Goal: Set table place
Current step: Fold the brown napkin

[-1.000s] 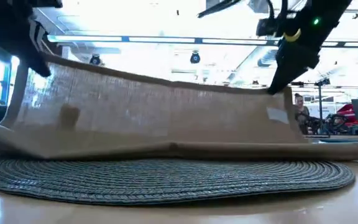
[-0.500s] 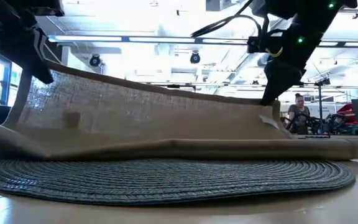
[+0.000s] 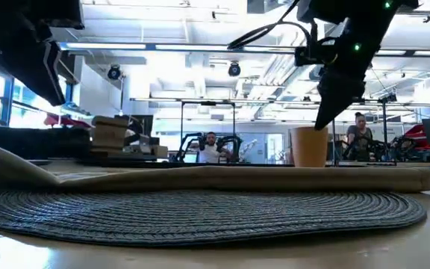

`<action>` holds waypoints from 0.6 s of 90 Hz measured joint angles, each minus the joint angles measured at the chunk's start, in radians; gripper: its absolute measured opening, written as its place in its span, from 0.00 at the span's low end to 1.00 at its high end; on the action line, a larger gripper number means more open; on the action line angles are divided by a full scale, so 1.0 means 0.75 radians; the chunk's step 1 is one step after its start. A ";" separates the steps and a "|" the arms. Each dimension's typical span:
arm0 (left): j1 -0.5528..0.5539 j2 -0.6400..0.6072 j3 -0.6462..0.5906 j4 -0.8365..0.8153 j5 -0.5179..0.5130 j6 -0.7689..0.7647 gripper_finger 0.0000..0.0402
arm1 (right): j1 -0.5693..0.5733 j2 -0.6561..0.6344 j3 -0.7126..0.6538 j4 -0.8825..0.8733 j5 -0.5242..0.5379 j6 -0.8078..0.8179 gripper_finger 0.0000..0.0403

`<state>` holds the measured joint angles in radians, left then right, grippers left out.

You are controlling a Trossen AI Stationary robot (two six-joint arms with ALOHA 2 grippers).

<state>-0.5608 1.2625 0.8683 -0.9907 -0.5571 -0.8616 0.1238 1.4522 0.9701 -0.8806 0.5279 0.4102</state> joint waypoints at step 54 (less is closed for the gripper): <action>0.256 0.001 -0.210 0.367 0.169 0.221 0.33 | -0.159 -0.113 -0.298 0.565 -0.455 -0.236 0.53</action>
<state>-0.3687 1.2629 0.7108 -0.7154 -0.4306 -0.6959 0.0044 1.3678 0.7467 -0.4568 0.1863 0.2329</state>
